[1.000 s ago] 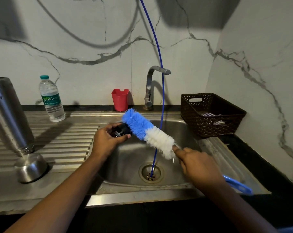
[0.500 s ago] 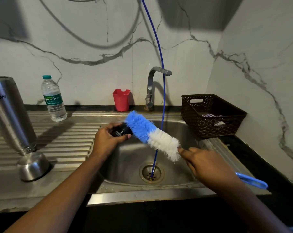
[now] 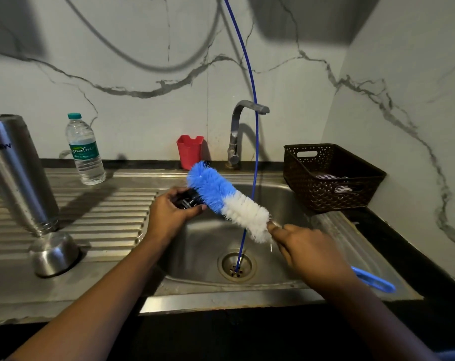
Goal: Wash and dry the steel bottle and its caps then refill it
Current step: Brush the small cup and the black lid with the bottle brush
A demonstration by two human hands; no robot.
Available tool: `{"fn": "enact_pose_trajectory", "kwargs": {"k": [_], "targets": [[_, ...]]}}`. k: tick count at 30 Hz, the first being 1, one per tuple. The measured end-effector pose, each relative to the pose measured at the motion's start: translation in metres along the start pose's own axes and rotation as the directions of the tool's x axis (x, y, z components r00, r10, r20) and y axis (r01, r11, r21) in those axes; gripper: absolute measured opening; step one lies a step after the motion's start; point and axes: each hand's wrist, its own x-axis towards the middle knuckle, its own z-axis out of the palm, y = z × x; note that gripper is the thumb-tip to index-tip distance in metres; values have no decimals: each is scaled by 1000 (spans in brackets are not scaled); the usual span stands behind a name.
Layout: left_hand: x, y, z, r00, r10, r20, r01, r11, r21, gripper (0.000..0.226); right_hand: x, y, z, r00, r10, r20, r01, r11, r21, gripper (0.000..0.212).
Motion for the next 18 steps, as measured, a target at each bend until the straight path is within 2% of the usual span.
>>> {"fn": "enact_pose_trajectory", "kwargs": {"k": [3, 7, 10, 12, 16, 18], "targets": [[-1, 1, 0, 1000, -8, 13, 9, 1000, -9, 56, -7, 6, 2, 999, 21, 25, -22, 999, 43, 48], [-3, 3, 4, 1000, 12, 4, -12, 1000, -6, 53, 7, 3, 7, 996, 53, -67, -49, 997, 66, 45], [4, 1, -6, 999, -18, -41, 17, 999, -34, 51, 1, 5, 10, 999, 41, -12, -39, 991, 127, 44], [1, 2, -3, 1000, 1, -11, -1, 1000, -5, 52, -5, 9, 10, 999, 48, 7, -48, 987, 152, 43], [-6, 5, 7, 998, 43, 40, -45, 998, 41, 58, 0, 4, 9, 992, 87, -90, -71, 984, 163, 40], [-1, 4, 0, 1000, 22, 4, -22, 999, 27, 60, -2, -1, 9, 995, 73, -68, -60, 984, 167, 42]]}}
